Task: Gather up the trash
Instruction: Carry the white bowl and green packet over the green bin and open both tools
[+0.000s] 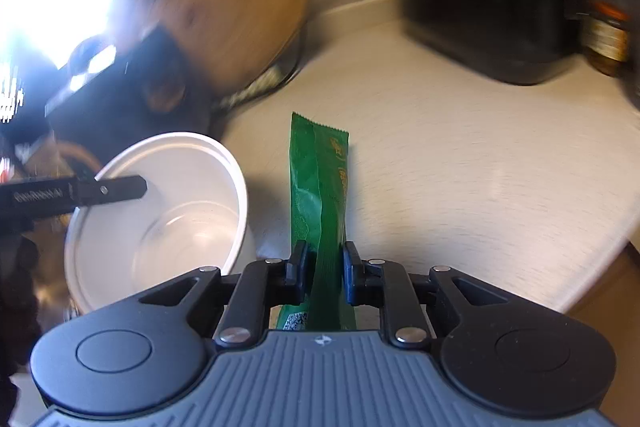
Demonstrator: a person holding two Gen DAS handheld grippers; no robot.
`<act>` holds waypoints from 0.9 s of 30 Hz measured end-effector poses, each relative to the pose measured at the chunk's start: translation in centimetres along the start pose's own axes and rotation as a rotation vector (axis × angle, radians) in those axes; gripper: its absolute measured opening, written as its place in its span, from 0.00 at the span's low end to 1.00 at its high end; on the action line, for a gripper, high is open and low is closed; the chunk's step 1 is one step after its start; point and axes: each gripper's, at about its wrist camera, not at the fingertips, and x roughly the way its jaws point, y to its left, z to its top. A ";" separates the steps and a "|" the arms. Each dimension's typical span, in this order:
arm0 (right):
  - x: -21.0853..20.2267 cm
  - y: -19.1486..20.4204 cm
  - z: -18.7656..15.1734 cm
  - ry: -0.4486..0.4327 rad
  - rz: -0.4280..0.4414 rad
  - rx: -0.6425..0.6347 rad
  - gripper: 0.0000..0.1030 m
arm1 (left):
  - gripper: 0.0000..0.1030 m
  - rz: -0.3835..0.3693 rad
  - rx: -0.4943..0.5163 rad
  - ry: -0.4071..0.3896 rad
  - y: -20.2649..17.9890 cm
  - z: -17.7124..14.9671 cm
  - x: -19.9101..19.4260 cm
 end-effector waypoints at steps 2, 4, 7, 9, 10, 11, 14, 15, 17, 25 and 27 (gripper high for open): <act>-2.2 -0.8 -0.3 -0.042 -0.027 0.048 0.17 | 0.12 -0.057 0.024 0.011 -1.2 0.3 0.5; -4.4 -1.5 -0.7 -0.083 -0.065 0.089 0.16 | 0.12 -0.117 0.060 0.027 -2.8 0.4 1.2; -7.7 -3.0 -2.2 -0.128 -0.142 0.165 0.17 | 0.12 -0.220 0.111 0.062 -5.4 0.2 2.3; -9.7 -4.2 -3.8 -0.144 -0.203 0.231 0.16 | 0.12 -0.293 0.146 0.092 -7.2 -0.1 3.0; -10.6 -4.7 -4.8 -0.149 -0.234 0.267 0.16 | 0.12 -0.331 0.165 0.109 -8.0 -0.3 3.3; -11.6 -5.4 -5.8 -0.151 -0.265 0.306 0.17 | 0.12 -0.371 0.187 0.125 -9.0 -0.7 3.6; -14.0 -6.9 -9.5 -0.147 -0.363 0.415 0.16 | 0.12 -0.469 0.270 0.173 -12.0 -2.2 4.0; -14.8 -7.5 -10.9 -0.142 -0.390 0.455 0.16 | 0.12 -0.490 0.297 0.191 -13.0 -2.7 4.1; -16.0 -8.6 -13.5 -0.131 -0.429 0.536 0.16 | 0.12 -0.521 0.351 0.226 -15.0 -3.8 4.4; -17.3 -13.3 -23.5 -0.091 -0.497 0.708 0.17 | 0.12 -0.460 0.607 0.293 -22.3 -10.9 5.3; -16.1 -15.0 -25.3 -0.045 -0.492 0.744 0.17 | 0.12 -0.409 0.630 0.334 -23.5 -12.9 6.4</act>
